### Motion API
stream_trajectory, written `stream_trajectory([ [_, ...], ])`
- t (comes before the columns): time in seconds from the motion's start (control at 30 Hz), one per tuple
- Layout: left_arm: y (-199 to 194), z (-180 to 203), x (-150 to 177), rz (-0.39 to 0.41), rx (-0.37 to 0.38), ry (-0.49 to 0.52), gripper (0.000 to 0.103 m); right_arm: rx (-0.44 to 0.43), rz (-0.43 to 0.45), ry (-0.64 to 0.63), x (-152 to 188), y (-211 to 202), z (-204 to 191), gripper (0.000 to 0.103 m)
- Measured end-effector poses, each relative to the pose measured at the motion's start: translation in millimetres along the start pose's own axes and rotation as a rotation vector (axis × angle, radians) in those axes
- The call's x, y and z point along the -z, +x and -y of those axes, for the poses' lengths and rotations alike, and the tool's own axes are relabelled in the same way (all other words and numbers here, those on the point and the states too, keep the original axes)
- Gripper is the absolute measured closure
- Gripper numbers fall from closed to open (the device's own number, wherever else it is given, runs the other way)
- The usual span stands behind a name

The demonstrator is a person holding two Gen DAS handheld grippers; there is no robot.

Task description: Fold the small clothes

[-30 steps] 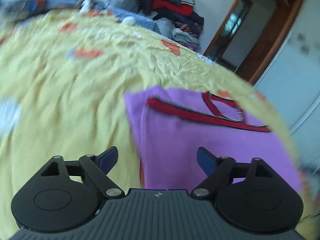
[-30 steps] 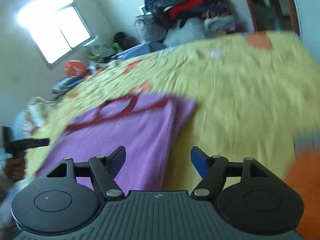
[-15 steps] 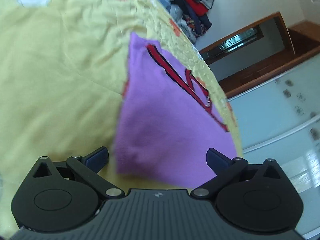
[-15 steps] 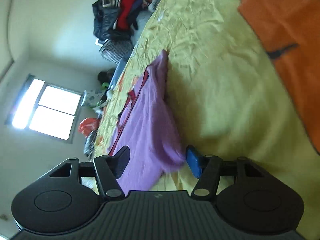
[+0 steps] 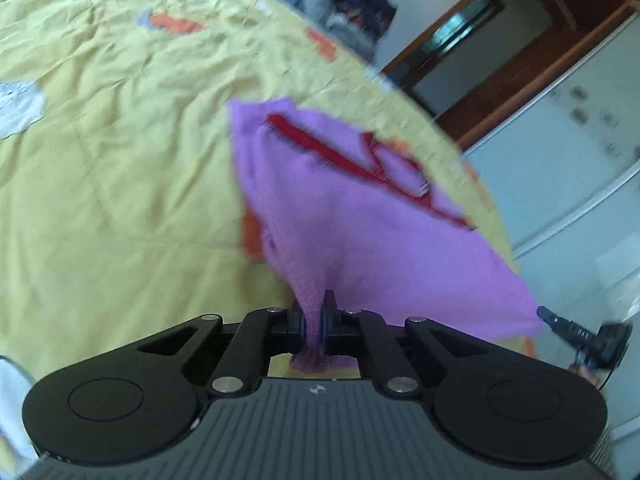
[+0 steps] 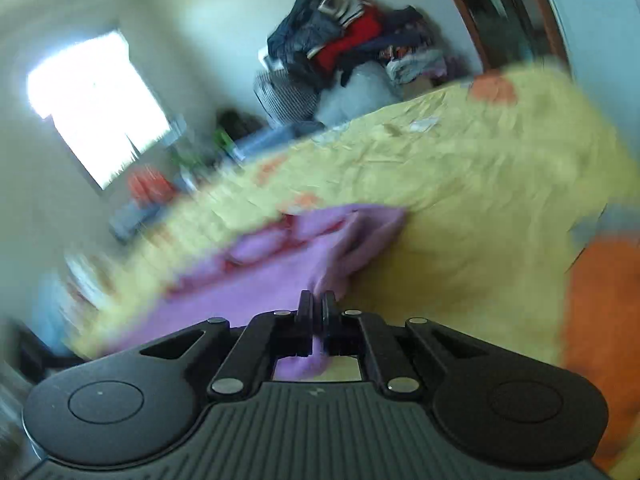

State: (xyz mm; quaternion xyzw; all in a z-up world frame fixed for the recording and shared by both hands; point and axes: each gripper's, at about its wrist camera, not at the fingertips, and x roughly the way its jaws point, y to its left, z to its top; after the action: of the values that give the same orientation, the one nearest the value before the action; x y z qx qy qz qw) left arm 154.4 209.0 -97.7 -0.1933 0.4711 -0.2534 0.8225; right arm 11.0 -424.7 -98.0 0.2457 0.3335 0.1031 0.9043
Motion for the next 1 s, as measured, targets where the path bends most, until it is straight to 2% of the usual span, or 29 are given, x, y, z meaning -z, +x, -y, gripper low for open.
stream_trajectory([
  [0.07,2,-4,11,-0.034,-0.039,0.029,0.097,0.045,-0.033,0.028,12,2,12,0.095],
  [0.13,-6,-14,21,-0.046,-0.051,0.007,0.093,0.032,-0.040,0.071,20,-5,16,0.095],
  [0.17,-11,-19,23,-0.045,-0.026,-0.025,0.093,0.009,-0.029,0.134,24,-12,19,0.087],
  [0.2,-18,-20,25,-0.023,-0.020,-0.041,0.092,-0.031,-0.006,0.214,31,-18,24,0.069],
  [0.23,-27,-20,27,0.003,-0.018,-0.049,0.080,-0.069,0.002,0.289,37,-20,27,0.055],
  [0.27,-33,-20,28,0.016,-0.003,-0.063,0.067,-0.087,-0.006,0.340,45,-20,28,0.025],
  [0.3,-35,-18,29,0.025,0.015,-0.071,0.039,-0.086,-0.006,0.369,52,-20,28,0.019],
  [0.33,-35,-15,29,0.036,0.017,-0.071,0.018,-0.080,-0.007,0.386,57,-17,27,0.019],
  [0.37,-32,-12,29,0.042,0.015,-0.063,0.015,-0.069,-0.016,0.405,61,-12,27,0.019],
  [0.4,-26,-9,28,0.031,0.009,-0.053,0.016,-0.071,-0.011,0.427,65,-7,27,0.019],
  [0.5,-4,-8,20,0.026,-0.057,-0.092,0.011,-0.077,0.033,0.433,60,12,20,0.019],
  [0.53,1,-7,16,0.049,-0.044,-0.098,0.005,-0.076,0.033,0.410,56,21,16,0.019],
  [0.6,11,-5,9,0.067,-0.040,-0.117,0.000,-0.094,0.035,0.382,48,37,9,0.018],
  [0.73,28,7,-1,0.062,-0.050,-0.086,0.002,-0.129,0.003,0.315,35,62,-3,0.018],
  [0.77,30,9,-1,0.048,-0.037,-0.085,0.005,-0.131,-0.001,0.307,34,65,-5,0.022],
  [0.8,32,11,-1,0.029,-0.014,-0.082,0.033,-0.136,-0.030,0.287,32,70,-7,0.058],
  [0.83,40,9,-2,-0.032,0.021,-0.102,0.096,-0.144,-0.062,0.290,34,72,-6,0.087],
  [0.87,48,6,-2,-0.085,0.028,-0.126,0.091,-0.164,-0.072,0.320,37,75,-2,0.095],
  [0.93,50,8,0,-0.083,0.037,-0.059,0.095,-0.186,-0.060,0.350,43,76,4,0.095],
  [1.0,43,7,-3,-0.084,0.065,-0.048,0.096,-0.233,-0.026,0.441,48,70,15,0.095],
])
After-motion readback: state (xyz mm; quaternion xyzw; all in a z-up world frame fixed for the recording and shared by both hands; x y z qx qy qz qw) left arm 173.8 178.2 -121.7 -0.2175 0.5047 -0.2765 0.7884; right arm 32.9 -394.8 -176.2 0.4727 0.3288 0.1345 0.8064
